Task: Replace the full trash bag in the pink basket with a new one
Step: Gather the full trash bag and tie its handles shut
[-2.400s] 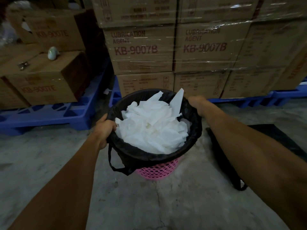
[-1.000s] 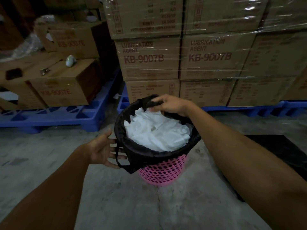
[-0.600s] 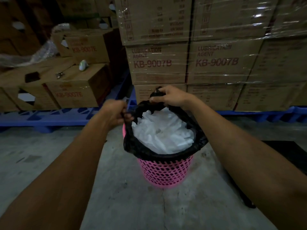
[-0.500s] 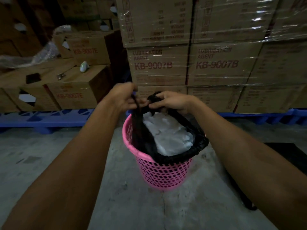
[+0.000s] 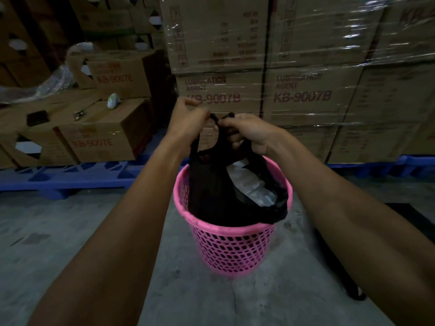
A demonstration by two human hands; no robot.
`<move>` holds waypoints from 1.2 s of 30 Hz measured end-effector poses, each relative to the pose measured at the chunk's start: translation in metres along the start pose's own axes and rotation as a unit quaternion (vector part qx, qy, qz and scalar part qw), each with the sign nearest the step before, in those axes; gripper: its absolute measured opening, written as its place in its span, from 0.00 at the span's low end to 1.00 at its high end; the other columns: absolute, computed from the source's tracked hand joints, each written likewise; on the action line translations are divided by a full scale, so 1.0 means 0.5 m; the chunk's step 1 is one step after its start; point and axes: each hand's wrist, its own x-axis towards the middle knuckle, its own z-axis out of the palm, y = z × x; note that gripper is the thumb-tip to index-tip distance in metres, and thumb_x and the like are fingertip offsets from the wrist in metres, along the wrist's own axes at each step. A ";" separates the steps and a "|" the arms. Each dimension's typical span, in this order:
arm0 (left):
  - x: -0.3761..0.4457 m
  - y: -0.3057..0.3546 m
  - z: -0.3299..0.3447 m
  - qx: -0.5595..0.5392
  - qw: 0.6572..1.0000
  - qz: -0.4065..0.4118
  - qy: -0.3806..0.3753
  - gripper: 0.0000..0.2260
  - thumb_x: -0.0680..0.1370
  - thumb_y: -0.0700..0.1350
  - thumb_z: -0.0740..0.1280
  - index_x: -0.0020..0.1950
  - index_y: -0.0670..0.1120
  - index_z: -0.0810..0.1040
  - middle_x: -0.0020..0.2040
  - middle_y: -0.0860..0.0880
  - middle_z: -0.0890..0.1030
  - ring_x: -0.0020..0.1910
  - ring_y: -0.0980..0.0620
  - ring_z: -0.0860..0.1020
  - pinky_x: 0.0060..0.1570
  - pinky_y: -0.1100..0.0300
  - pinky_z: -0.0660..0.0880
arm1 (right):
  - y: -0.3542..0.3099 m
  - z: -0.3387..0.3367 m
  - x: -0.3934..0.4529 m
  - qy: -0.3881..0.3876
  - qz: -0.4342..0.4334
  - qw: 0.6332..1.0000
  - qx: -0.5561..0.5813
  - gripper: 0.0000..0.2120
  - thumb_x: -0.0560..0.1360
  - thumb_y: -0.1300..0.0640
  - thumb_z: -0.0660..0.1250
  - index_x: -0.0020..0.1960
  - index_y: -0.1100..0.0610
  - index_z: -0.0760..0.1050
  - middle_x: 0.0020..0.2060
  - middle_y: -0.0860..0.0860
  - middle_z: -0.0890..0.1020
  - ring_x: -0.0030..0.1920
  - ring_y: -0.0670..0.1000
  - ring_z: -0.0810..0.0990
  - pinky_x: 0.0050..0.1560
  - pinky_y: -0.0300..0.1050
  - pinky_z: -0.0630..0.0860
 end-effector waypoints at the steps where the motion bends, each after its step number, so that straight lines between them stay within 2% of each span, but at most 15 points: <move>1: 0.001 -0.016 -0.002 -0.021 0.999 0.014 -0.031 0.20 0.76 0.43 0.68 0.66 0.49 0.67 0.48 0.52 0.79 0.40 0.59 0.79 0.33 0.68 0.77 | -0.005 0.003 0.001 0.023 -0.007 1.000 -0.004 0.06 0.78 0.58 0.62 0.43 0.55 0.74 0.27 0.47 0.66 0.23 0.44 0.62 0.24 0.37 0.58; 4: -0.003 -0.109 0.003 -0.017 0.978 0.005 -0.208 0.34 0.72 0.47 0.76 0.73 0.53 0.62 0.62 0.57 0.78 0.56 0.64 0.79 0.56 0.69 0.76 | -0.012 0.004 0.014 0.055 -0.028 0.998 -0.015 0.10 0.76 0.58 0.64 0.36 0.54 0.75 0.26 0.47 0.70 0.24 0.44 0.64 0.24 0.37 0.61; 6: 0.004 -0.177 0.025 0.090 0.969 0.004 -0.232 0.30 0.74 0.48 0.73 0.74 0.51 0.66 0.66 0.55 0.76 0.64 0.57 0.75 0.62 0.63 0.73 | -0.017 0.003 0.019 0.032 -0.030 0.998 -0.037 0.10 0.76 0.58 0.64 0.37 0.55 0.77 0.26 0.47 0.69 0.24 0.44 0.63 0.24 0.37 0.61; 8: 0.020 -0.212 0.046 0.145 0.982 0.000 -0.119 0.13 0.80 0.48 0.63 0.62 0.45 0.77 0.57 0.46 0.81 0.58 0.47 0.79 0.53 0.58 0.74 | -0.034 -0.001 0.008 0.030 -0.022 0.984 -0.176 0.08 0.76 0.56 0.65 0.41 0.57 0.79 0.31 0.51 0.73 0.28 0.47 0.68 0.27 0.39 0.65; 10: 0.034 -0.215 0.059 0.071 0.997 -0.041 0.011 0.12 0.80 0.44 0.57 0.54 0.42 0.78 0.48 0.43 0.81 0.49 0.44 0.79 0.45 0.55 0.74 | -0.050 -0.021 0.001 0.083 -0.009 0.902 -0.424 0.10 0.75 0.51 0.67 0.48 0.58 0.80 0.40 0.55 0.78 0.39 0.51 0.76 0.35 0.42 0.70; 12: 0.043 -0.196 0.057 -0.042 0.991 -0.083 0.100 0.14 0.80 0.42 0.55 0.58 0.38 0.77 0.43 0.43 0.79 0.42 0.46 0.77 0.41 0.55 0.73 | -0.056 -0.050 0.004 0.185 -0.043 0.819 -0.542 0.15 0.75 0.50 0.67 0.56 0.58 0.81 0.50 0.58 0.81 0.51 0.56 0.79 0.46 0.45 0.75; 13: 0.045 -0.188 0.051 -0.082 0.985 -0.091 0.118 0.15 0.81 0.42 0.55 0.61 0.36 0.75 0.42 0.43 0.77 0.38 0.47 0.75 0.38 0.56 0.71 | -0.058 -0.058 0.004 0.218 -0.092 0.818 -0.525 0.15 0.76 0.51 0.65 0.57 0.58 0.80 0.52 0.59 0.80 0.53 0.57 0.78 0.50 0.46 0.75; 15: 0.047 -0.180 0.043 -0.110 0.984 -0.083 0.113 0.17 0.83 0.44 0.54 0.65 0.36 0.73 0.46 0.35 0.79 0.39 0.39 0.78 0.36 0.53 0.75 | -0.057 -0.051 -0.003 0.206 -0.147 0.889 -0.382 0.11 0.78 0.55 0.61 0.52 0.60 0.79 0.45 0.58 0.80 0.45 0.53 0.78 0.45 0.43 0.74; 17: 0.038 -0.168 0.039 -0.132 0.988 -0.033 0.074 0.16 0.83 0.46 0.58 0.65 0.39 0.74 0.53 0.29 0.78 0.48 0.31 0.76 0.37 0.47 0.78 | -0.049 -0.026 -0.002 0.158 -0.087 0.964 -0.196 0.10 0.78 0.56 0.58 0.50 0.59 0.77 0.43 0.57 0.82 0.44 0.54 0.80 0.44 0.43 0.75; 19: 0.031 -0.168 0.040 -0.132 0.991 0.026 -0.007 0.11 0.80 0.46 0.65 0.61 0.44 0.79 0.43 0.38 0.83 0.45 0.38 0.81 0.41 0.54 0.81 | -0.034 0.000 0.006 0.137 -0.040 0.985 -0.096 0.11 0.76 0.57 0.57 0.47 0.60 0.77 0.44 0.61 0.83 0.45 0.61 0.81 0.50 0.53 0.78; 22: 0.019 -0.178 0.040 -0.127 0.985 0.023 -0.111 0.09 0.75 0.48 0.72 0.54 0.51 0.82 0.52 0.47 0.85 0.54 0.47 0.83 0.56 0.50 0.79 | -0.044 0.033 0.011 0.141 -0.067 0.980 -0.123 0.13 0.78 0.59 0.56 0.38 0.55 0.73 0.36 0.53 0.79 0.39 0.52 0.77 0.40 0.45 0.75; 25: 0.015 -0.175 0.039 -0.086 0.990 0.015 -0.113 0.12 0.71 0.51 0.74 0.49 0.45 0.83 0.50 0.42 0.85 0.49 0.45 0.84 0.54 0.47 0.80 | -0.061 0.035 0.016 0.126 -0.098 0.985 -0.063 0.10 0.77 0.62 0.58 0.39 0.57 0.73 0.34 0.54 0.76 0.37 0.52 0.76 0.37 0.42 0.73; 28: 0.026 -0.176 0.031 -0.065 0.997 0.003 -0.033 0.10 0.78 0.45 0.68 0.51 0.40 0.83 0.50 0.40 0.85 0.48 0.43 0.84 0.53 0.42 0.80 | -0.058 0.003 0.019 0.041 -0.109 0.992 -0.053 0.07 0.75 0.64 0.63 0.49 0.57 0.78 0.43 0.55 0.81 0.46 0.53 0.81 0.49 0.46 0.79; 31: 0.028 -0.179 0.018 -0.078 0.996 -0.011 -0.041 0.13 0.80 0.48 0.65 0.56 0.41 0.82 0.52 0.42 0.85 0.51 0.45 0.84 0.56 0.44 0.80 | -0.022 -0.046 0.008 -0.072 -0.105 0.991 -0.044 0.23 0.72 0.66 0.68 0.66 0.54 0.73 0.60 0.50 0.79 0.60 0.49 0.78 0.60 0.42 0.75; 36: 0.021 -0.162 0.031 -0.021 0.997 0.017 -0.073 0.11 0.82 0.48 0.62 0.55 0.45 0.82 0.52 0.44 0.85 0.52 0.47 0.84 0.57 0.46 0.79 | 0.105 -0.019 0.002 -0.163 0.006 0.939 -0.302 0.15 0.68 0.55 0.77 0.54 0.49 0.80 0.52 0.44 0.84 0.56 0.47 0.82 0.63 0.46 0.74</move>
